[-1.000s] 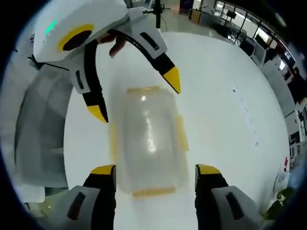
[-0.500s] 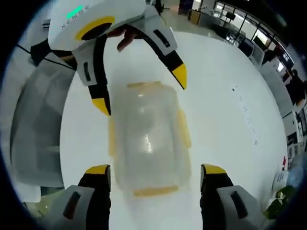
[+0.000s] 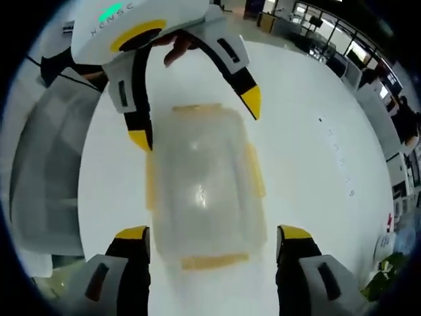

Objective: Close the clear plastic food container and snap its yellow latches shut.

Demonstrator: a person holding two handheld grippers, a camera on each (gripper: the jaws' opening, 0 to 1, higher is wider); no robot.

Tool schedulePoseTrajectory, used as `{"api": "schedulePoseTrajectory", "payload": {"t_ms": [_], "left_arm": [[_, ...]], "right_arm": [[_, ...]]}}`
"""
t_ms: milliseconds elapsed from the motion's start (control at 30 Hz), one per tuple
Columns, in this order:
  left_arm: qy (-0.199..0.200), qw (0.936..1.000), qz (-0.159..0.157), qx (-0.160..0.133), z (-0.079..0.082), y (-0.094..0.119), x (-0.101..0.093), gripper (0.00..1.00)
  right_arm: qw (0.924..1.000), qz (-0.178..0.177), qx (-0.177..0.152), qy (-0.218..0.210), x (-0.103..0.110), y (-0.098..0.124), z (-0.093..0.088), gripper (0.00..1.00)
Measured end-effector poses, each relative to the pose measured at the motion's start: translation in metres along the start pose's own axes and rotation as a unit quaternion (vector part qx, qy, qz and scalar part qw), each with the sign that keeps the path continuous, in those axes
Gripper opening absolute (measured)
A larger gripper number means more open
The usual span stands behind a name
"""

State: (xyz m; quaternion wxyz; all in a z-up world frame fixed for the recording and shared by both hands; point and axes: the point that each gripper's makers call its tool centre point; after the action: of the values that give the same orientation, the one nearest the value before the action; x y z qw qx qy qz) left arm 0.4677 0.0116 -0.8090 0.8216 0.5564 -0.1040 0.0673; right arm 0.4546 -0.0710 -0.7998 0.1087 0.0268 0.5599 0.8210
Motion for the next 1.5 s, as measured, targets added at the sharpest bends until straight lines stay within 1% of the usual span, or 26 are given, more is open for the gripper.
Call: {"api": "schedulePoseTrajectory", "payload": {"t_ms": [100,233,467,900,1233,1500], "left_arm": [[-0.006,1.0000,0.000,0.000,0.001,-0.002,0.000,0.87],[-0.011,0.9999,-0.005,0.008,-0.001,-0.006,-0.002,0.86],[-0.010,0.9997,-0.016,0.015,-0.005,-0.013,-0.006,0.86],[-0.014,0.9996,-0.021,0.015,-0.005,-0.019,-0.006,0.89],[-0.011,0.9995,-0.024,0.016,-0.005,-0.020,-0.006,0.89],[-0.010,0.9994,-0.026,0.019,-0.007,-0.019,-0.010,0.88]], "right_arm": [[1.0000,0.001,0.001,0.001,0.001,-0.003,-0.001,0.80],[1.0000,0.001,0.004,0.006,0.002,-0.005,-0.003,0.80],[0.9998,0.003,0.008,0.017,0.004,-0.009,-0.007,0.79],[0.9997,0.004,0.010,0.023,0.004,-0.013,-0.009,0.78],[0.9996,0.004,0.014,0.024,0.003,-0.013,-0.010,0.77],[0.9996,0.006,0.013,0.023,0.008,-0.014,-0.008,0.77]]}}
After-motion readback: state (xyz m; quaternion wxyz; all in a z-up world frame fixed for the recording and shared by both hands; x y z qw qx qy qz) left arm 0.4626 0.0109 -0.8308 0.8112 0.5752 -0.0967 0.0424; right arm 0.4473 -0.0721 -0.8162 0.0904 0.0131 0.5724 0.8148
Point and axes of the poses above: the point that each gripper's makers call its tool centre point, and the gripper's own axes: y roughly backward along the fingers, x roughly to its left, z roughly out of its top, and after that the axes turned 1 degree about -z, right-handed
